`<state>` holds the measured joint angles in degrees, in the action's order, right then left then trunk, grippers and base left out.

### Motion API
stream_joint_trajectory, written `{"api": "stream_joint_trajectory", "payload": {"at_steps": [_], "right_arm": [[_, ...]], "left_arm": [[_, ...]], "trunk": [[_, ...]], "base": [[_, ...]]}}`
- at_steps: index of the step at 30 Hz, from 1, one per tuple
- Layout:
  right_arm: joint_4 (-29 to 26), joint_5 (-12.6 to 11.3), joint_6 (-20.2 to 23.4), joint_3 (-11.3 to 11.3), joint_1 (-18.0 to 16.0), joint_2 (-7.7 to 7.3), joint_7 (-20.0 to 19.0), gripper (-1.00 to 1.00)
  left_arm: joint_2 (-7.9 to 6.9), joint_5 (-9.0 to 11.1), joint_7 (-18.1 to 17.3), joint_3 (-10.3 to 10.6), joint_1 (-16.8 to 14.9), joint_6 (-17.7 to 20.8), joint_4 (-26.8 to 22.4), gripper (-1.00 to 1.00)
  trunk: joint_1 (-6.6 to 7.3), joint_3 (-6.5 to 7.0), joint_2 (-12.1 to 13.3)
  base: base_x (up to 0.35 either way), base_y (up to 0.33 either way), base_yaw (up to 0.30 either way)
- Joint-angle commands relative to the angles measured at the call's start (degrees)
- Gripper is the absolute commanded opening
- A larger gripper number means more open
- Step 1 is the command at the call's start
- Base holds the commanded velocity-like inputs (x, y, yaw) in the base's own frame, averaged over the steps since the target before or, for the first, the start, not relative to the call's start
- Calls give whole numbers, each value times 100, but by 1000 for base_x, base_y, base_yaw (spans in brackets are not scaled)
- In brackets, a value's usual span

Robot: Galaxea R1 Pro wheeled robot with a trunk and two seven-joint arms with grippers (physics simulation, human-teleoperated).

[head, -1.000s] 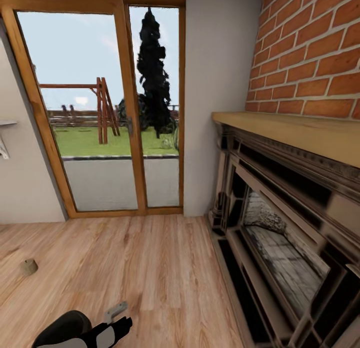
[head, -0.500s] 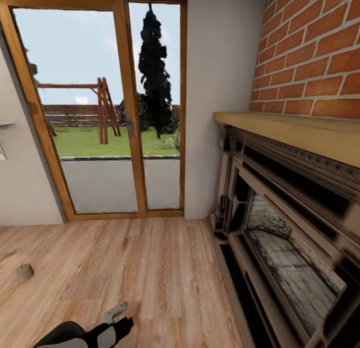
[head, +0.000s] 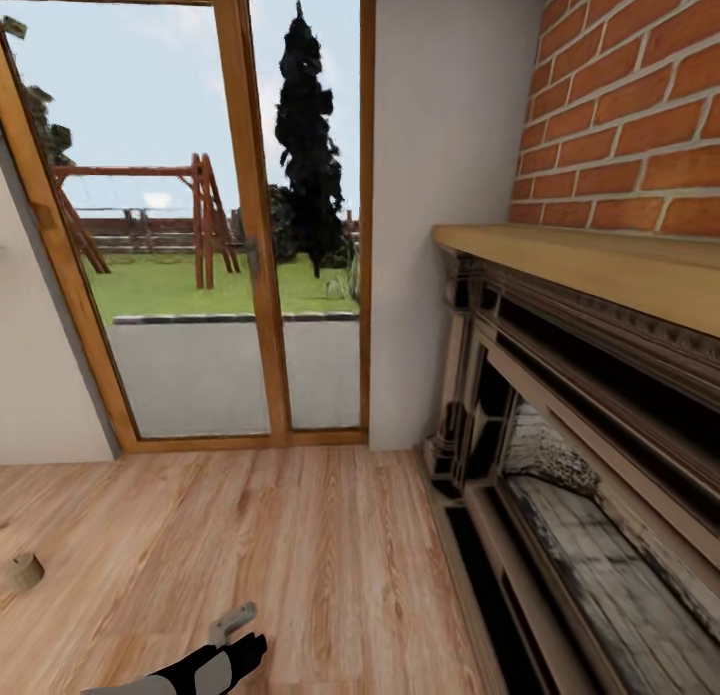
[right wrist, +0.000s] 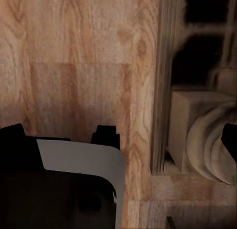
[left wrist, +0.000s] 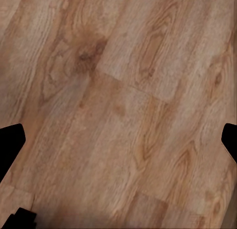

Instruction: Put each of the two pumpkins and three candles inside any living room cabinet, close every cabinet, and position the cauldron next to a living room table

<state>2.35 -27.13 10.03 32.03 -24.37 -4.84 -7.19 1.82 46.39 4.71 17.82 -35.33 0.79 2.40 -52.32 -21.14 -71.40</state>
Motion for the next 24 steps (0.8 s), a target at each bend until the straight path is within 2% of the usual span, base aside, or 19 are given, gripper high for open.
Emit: {"api": "stream_joint_trajectory", "payload": {"at_steps": [1, 8, 19, 24], "right_arm": [[6, -59, 9, 49, -7, 0, -28, 100], [3, -72, 8, 46, -7, 0, -28, 100], [2, -75, 4, 43, -7, 0, -24, 100], [-1, -81, 3, 41, -7, 0, -20, 100]], "left_arm": [[3, 37, 12, 46, -8, 9, 10, 100], [3, 37, 12, 46, -8, 8, 10, 100], [6, 37, 9, 46, -9, 4, 10, 100], [10, 37, 4, 46, -9, 1, 7, 100]], "trunk": [[-3, -6, -4], [-3, 9, -4], [-3, 74, -4], [-3, 77, -4]], "base": [[331, 0, 0], [331, 0, 15], [325, 0, 116], [124, 0, 19]]}}
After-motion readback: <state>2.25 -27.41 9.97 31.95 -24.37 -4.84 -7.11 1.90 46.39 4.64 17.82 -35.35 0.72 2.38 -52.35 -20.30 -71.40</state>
